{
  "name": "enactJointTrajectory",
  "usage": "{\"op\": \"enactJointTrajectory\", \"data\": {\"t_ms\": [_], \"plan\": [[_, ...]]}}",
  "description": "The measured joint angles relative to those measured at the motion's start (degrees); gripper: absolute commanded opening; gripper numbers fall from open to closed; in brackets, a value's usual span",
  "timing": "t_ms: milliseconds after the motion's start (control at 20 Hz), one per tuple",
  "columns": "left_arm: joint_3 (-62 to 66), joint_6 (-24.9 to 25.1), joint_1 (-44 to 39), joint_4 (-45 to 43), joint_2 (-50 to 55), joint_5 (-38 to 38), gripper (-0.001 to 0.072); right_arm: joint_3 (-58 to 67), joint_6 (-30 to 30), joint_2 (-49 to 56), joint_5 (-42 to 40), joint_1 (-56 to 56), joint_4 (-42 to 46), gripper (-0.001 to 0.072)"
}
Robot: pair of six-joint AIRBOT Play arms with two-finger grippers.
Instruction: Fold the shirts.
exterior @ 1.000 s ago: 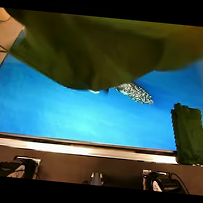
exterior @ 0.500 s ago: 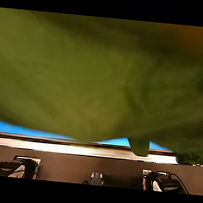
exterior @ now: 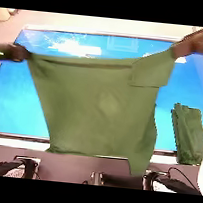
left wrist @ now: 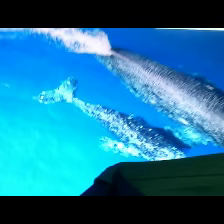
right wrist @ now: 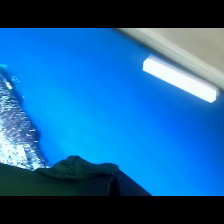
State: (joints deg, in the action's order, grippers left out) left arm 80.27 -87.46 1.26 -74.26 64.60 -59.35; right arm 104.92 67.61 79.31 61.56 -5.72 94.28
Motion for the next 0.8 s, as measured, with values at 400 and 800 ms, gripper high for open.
{"op": "enactJointTrajectory", "data": {"t_ms": [400,800], "plan": [[2.54,-3.52,1.68,0.52,24.24,6.69,0.0026,0.04,8.46,20.39,-13.73,0.00,-10.56,0.0023],[6.16,-4.04,3.82,6.99,32.33,-4.79,0.0662,0.98,7.15,25.70,-6.40,2.56,-19.02,0.0544]]}}
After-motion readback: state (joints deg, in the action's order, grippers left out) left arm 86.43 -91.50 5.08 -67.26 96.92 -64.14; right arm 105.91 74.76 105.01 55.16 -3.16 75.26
